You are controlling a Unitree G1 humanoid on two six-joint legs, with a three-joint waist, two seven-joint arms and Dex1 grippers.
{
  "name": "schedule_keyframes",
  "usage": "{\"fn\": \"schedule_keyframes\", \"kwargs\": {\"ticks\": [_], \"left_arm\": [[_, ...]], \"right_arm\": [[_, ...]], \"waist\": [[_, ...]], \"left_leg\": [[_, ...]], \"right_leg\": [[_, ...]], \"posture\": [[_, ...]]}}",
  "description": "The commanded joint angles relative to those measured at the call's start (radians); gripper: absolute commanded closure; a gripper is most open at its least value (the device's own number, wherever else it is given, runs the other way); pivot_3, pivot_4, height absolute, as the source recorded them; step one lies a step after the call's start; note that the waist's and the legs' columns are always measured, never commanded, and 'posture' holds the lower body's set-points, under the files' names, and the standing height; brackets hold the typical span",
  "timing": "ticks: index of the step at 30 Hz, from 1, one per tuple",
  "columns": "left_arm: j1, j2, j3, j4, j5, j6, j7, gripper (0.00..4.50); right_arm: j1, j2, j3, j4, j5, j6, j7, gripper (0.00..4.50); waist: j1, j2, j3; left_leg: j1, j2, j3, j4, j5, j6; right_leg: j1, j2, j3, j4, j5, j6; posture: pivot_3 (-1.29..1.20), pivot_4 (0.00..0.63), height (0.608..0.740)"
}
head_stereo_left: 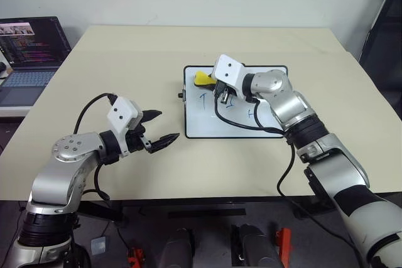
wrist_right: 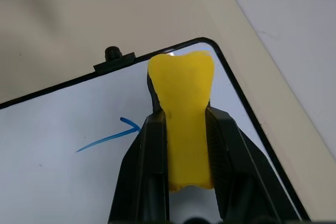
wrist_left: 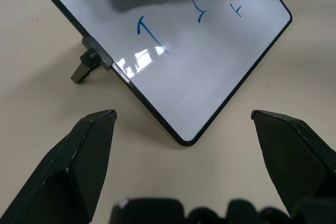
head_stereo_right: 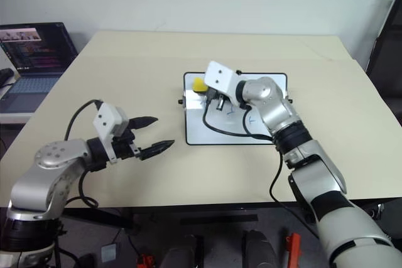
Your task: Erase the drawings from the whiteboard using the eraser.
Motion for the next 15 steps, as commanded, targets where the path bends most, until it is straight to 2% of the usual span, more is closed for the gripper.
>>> {"fn": "schedule_keyframes", "kwargs": {"ticks": [1, 9, 15], "left_arm": [[-0.014, 0.016, 0.021, -0.053, -0.016, 0.003, 0.008, 0.00], [0.000, 0.017, 0.025, -0.051, -0.011, -0.003, 0.020, 0.00], [0.003, 0.016, 0.019, -0.050, -0.009, -0.010, 0.023, 0.00]], "right_arm": [[-0.055, 0.018, -0.016, 0.082, -0.022, -0.068, -0.010, 3.83], [-0.101, 0.032, 0.029, 0.231, -0.124, -0.100, -0.015, 3.83], [-0.087, 0.032, 0.056, 0.246, -0.163, -0.118, 0.029, 3.83]], "waist": [[-0.001, 0.000, 0.000], [-0.003, 0.000, 0.000], [-0.002, -0.001, -0.001]], "left_leg": [[0.000, 0.000, 0.000, 0.000, 0.000, 0.000], [0.002, 0.000, 0.000, 0.000, 0.000, 0.000], [0.005, 0.000, 0.000, 0.001, 0.001, 0.000]], "right_leg": [[0.000, 0.000, 0.000, 0.000, 0.000, 0.000], [0.002, 0.000, 0.000, 0.001, 0.000, 0.000], [0.003, 0.000, 0.000, 0.003, -0.001, -0.001]], "posture": [[0.00, 0.150, 0.740], [0.00, 0.150, 0.740], [0.00, 0.150, 0.740]]}}
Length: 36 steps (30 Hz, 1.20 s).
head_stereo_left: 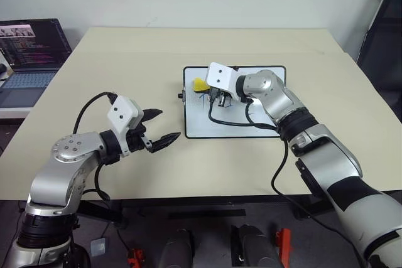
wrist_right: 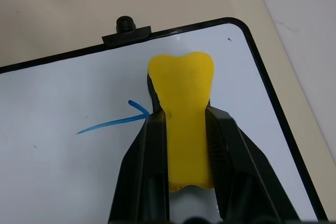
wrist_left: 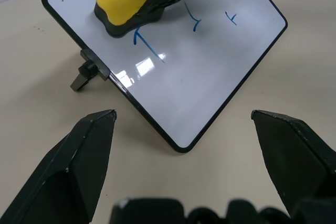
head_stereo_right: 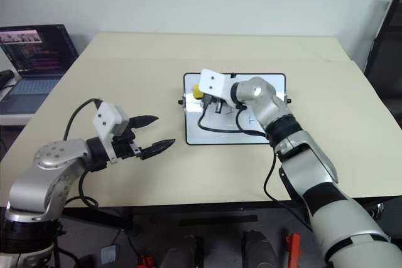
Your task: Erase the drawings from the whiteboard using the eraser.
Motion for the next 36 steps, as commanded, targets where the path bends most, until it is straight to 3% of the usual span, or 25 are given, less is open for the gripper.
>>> {"fn": "schedule_keyframes", "kwargs": {"ticks": [1, 8, 14, 21, 32, 36], "left_arm": [[-0.002, 0.014, 0.017, -0.027, -0.003, -0.014, 0.000, 0.00], [-0.023, 0.013, 0.007, -0.014, -0.003, -0.021, -0.005, 0.00], [-0.035, 0.009, -0.006, 0.002, 0.005, -0.029, -0.007, 0.00], [-0.049, 0.011, -0.014, 0.020, 0.012, -0.039, -0.013, 0.00], [-0.060, 0.008, -0.027, 0.028, 0.026, -0.050, -0.016, 0.00], [-0.061, 0.006, -0.028, 0.029, 0.028, -0.050, -0.016, 0.00]], "right_arm": [[0.021, -0.015, 0.028, 0.007, -0.044, 0.000, 0.036, 3.83], [0.134, -0.062, 0.108, -0.125, -0.106, 0.013, 0.160, 3.86], [0.196, -0.082, 0.126, -0.210, -0.129, 0.045, 0.184, 3.86], [0.111, -0.050, 0.082, -0.149, -0.133, 0.070, 0.084, 3.86], [-0.092, 0.019, 0.021, 0.061, -0.146, 0.195, -0.194, 3.98], [-0.097, 0.025, 0.033, 0.078, -0.146, 0.173, -0.171, 3.99]], "waist": [[0.000, 0.000, 0.000], [-0.001, -0.002, -0.001], [0.000, -0.002, -0.002], [0.000, -0.002, -0.002], [-0.001, -0.001, -0.002], [0.000, -0.001, -0.001]], "left_leg": [[0.000, 0.000, 0.000, 0.000, 0.000, 0.000], [0.002, 0.000, -0.001, 0.004, 0.000, 0.000], [0.002, 0.004, -0.001, 0.013, 0.000, 0.000], [0.002, 0.014, 0.000, 0.014, 0.001, 0.000], [0.001, 0.016, 0.000, 0.012, 0.001, 0.001], [0.001, 0.016, 0.000, 0.011, 0.001, 0.001]], "right_leg": [[0.000, 0.000, 0.000, 0.001, 0.000, 0.000], [0.000, 0.001, 0.000, 0.010, -0.003, -0.004], [0.002, 0.004, 0.000, 0.012, -0.007, -0.005], [0.000, 0.014, 0.000, 0.011, -0.003, -0.012], [-0.002, 0.017, 0.000, 0.010, -0.002, -0.015], [-0.002, 0.016, 0.000, 0.010, -0.003, -0.016]], "posture": [[0.00, 0.150, 0.740], [0.00, 0.150, 0.740], [0.00, 0.150, 0.740], [0.00, 0.150, 0.740], [0.00, 0.150, 0.740], [0.00, 0.150, 0.740]]}}
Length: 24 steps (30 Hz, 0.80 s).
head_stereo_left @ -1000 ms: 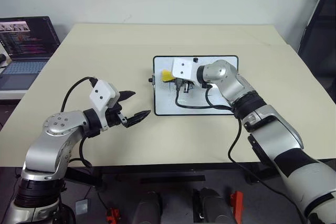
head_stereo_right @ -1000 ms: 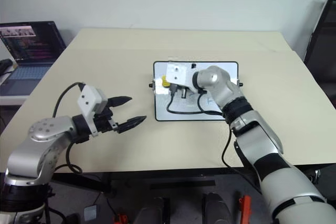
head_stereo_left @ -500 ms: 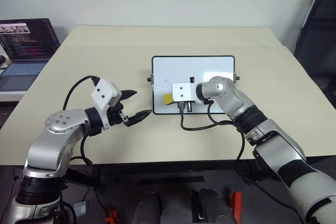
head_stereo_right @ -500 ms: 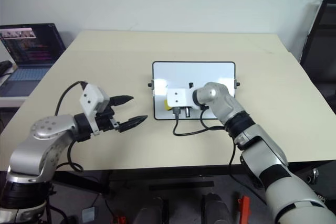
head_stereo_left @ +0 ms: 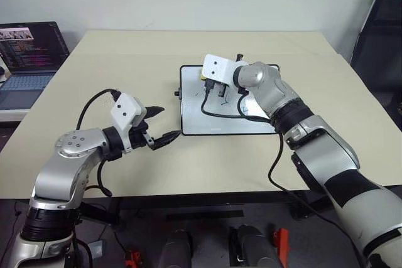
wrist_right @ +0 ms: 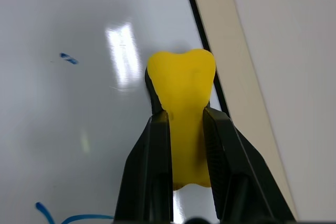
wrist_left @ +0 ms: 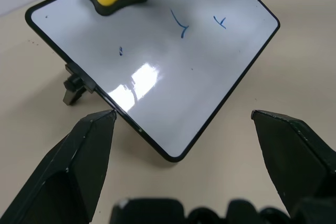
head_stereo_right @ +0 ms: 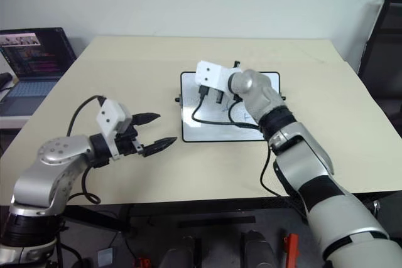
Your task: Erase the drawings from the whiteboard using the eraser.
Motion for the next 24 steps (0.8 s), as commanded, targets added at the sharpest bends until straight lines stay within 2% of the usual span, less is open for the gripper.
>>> {"fn": "schedule_keyframes", "kwargs": {"ticks": [1, 8, 16, 24], "left_arm": [[-0.019, 0.004, 0.007, -0.011, 0.002, -0.022, 0.000, 0.00], [-0.023, 0.003, 0.005, -0.002, 0.004, -0.027, -0.002, 0.00], [-0.025, 0.005, -0.002, -0.002, 0.006, -0.030, -0.004, 0.00], [-0.023, 0.004, -0.003, -0.006, 0.005, -0.033, 0.000, 0.00]], "right_arm": [[0.004, -0.005, 0.000, 0.018, -0.017, 0.006, 0.016, 3.99], [0.060, -0.003, 0.032, -0.068, -0.018, 0.006, 0.120, 4.03], [0.200, -0.005, 0.087, -0.287, -0.040, 0.055, 0.255, 4.09], [0.267, -0.003, 0.104, -0.349, -0.047, 0.112, 0.271, 4.12]], "waist": [[-0.001, 0.000, 0.000], [-0.005, 0.000, 0.000], [-0.004, 0.000, 0.000], [-0.004, 0.000, 0.000]], "left_leg": [[0.000, 0.000, 0.000, 0.000, 0.000, 0.000], [0.001, 0.000, 0.000, 0.000, 0.000, 0.000], [0.000, 0.000, 0.000, -0.001, 0.000, 0.000], [0.001, 0.001, 0.000, -0.001, 0.000, 0.000]], "right_leg": [[0.000, 0.000, 0.000, 0.000, 0.000, 0.000], [0.000, 0.000, 0.000, 0.000, 0.000, 0.000], [0.000, 0.000, 0.000, 0.000, 0.000, 0.000], [0.000, 0.000, 0.000, 0.000, -0.001, 0.000]], "posture": [[0.00, 0.150, 0.740], [0.00, 0.150, 0.740], [0.00, 0.150, 0.740], [0.00, 0.150, 0.740]]}}
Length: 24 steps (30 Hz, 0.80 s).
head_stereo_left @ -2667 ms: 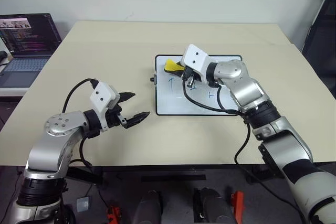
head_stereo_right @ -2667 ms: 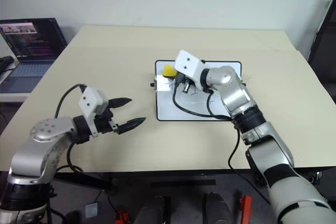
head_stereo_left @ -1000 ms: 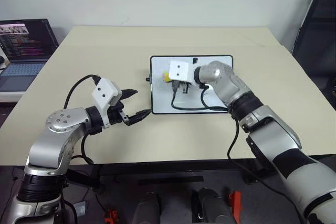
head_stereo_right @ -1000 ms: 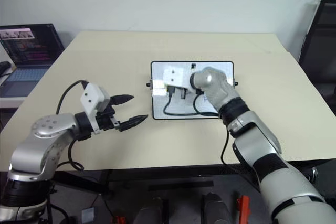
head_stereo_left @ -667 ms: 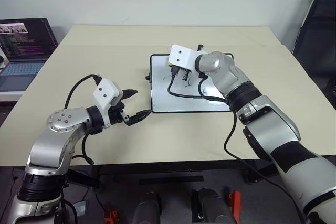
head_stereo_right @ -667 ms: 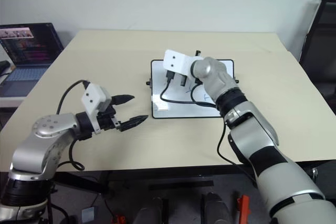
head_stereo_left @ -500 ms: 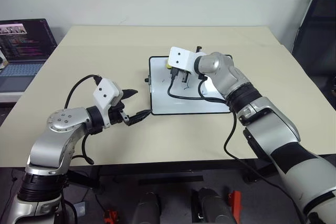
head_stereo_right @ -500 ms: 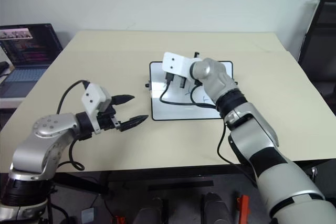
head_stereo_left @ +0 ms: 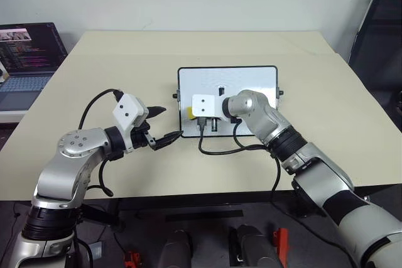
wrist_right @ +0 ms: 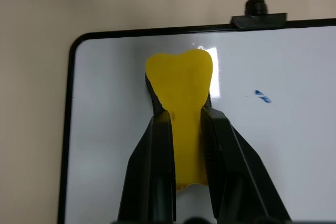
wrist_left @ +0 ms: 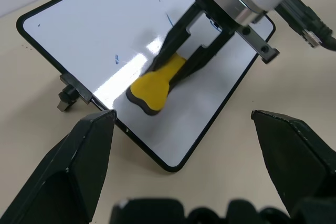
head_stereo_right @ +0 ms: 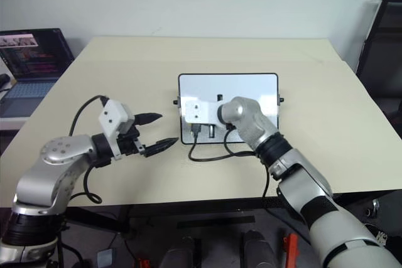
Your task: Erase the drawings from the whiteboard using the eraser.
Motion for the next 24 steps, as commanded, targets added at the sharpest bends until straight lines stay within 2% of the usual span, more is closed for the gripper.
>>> {"fn": "schedule_keyframes", "kwargs": {"ticks": [1, 10, 21, 24], "left_arm": [[-0.017, 0.004, 0.010, -0.012, 0.001, -0.017, 0.002, 0.00], [-0.023, 0.001, 0.003, -0.011, 0.005, -0.021, 0.004, 0.00], [-0.036, 0.000, -0.003, -0.003, 0.007, -0.023, 0.001, 0.00], [-0.039, 0.000, -0.004, -0.001, 0.007, -0.023, 0.001, 0.00]], "right_arm": [[0.004, -0.008, 0.000, 0.031, -0.028, 0.047, -0.017, 4.12], [-0.132, -0.019, -0.023, 0.159, -0.065, 0.046, -0.176, 4.14], [-0.191, -0.021, -0.013, 0.267, -0.109, 0.042, -0.312, 4.17], [-0.185, -0.020, -0.020, 0.259, -0.096, 0.035, -0.295, 4.17]], "waist": [[0.000, 0.000, 0.000], [0.003, 0.000, 0.000], [0.004, 0.000, 0.000], [0.004, 0.000, 0.000]], "left_leg": [[0.000, 0.000, 0.000, 0.000, 0.000, 0.000], [0.000, 0.000, -0.001, 0.000, 0.000, 0.000], [-0.001, 0.000, -0.001, -0.001, 0.000, 0.000], [-0.001, 0.000, -0.001, -0.001, 0.000, 0.000]], "right_leg": [[0.000, 0.000, 0.000, 0.000, 0.000, 0.000], [0.000, 0.000, -0.001, 0.000, 0.000, 0.000], [0.000, -0.001, -0.001, -0.003, 0.000, 0.000], [0.000, -0.001, -0.001, -0.003, 0.000, 0.000]], "posture": [[0.00, 0.150, 0.740], [0.00, 0.150, 0.740], [0.00, 0.150, 0.740], [0.00, 0.150, 0.740]]}}
